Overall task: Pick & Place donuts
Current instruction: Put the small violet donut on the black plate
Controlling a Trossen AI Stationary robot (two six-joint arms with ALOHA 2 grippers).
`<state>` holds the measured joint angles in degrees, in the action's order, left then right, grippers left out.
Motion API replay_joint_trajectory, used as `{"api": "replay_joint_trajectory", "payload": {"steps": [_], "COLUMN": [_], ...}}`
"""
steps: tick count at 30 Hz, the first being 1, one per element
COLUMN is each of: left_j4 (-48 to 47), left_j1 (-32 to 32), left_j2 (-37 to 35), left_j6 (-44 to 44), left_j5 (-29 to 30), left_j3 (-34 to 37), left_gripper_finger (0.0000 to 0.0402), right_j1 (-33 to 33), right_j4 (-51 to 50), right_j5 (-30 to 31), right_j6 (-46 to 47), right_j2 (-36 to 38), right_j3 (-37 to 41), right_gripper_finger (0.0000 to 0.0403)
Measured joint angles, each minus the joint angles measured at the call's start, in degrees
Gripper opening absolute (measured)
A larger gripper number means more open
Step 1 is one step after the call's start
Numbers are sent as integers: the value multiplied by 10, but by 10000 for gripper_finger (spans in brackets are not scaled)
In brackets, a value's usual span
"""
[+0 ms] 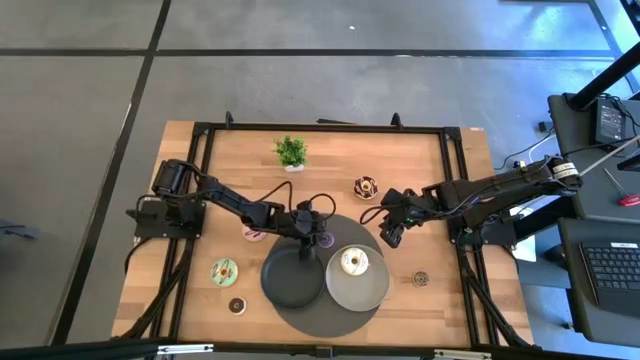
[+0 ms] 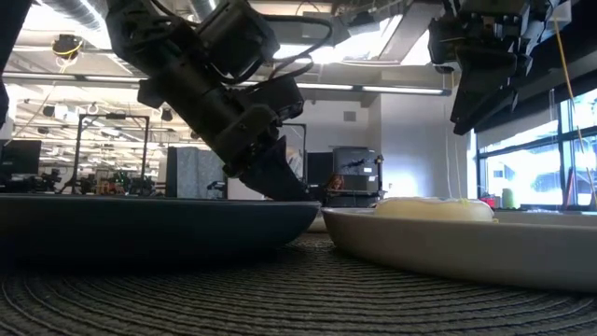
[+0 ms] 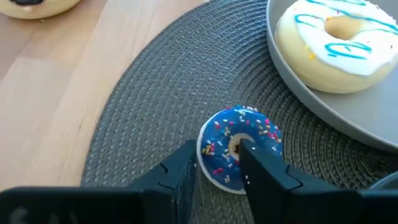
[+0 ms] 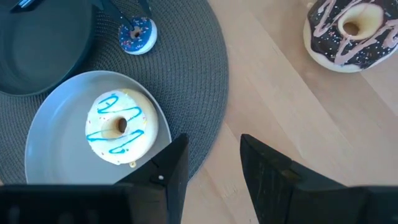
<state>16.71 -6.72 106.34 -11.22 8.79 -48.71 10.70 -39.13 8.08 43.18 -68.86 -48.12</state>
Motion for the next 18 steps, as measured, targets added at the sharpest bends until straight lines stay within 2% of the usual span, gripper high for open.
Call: {"api": "replay_joint_trajectory", "payload": {"steps": [8, 12, 18], "left_j4": [-2, -2, -2], "left_j1": [0, 0, 1], "left_j2": [0, 0, 0], "left_j6": [-1, -2, -2], "left_j5": [-7, -27, -23], "left_j3": [0, 0, 0], "left_gripper_finger": [137, 128, 97], "right_j1": [0, 0, 0], "right_j4": [0, 0, 0], "right_j5": [0, 0, 0], "right_j6": [0, 0, 0], "right_j2": [0, 0, 0], "right_j3": [0, 0, 0], "right_gripper_finger": [146, 146, 145]}}
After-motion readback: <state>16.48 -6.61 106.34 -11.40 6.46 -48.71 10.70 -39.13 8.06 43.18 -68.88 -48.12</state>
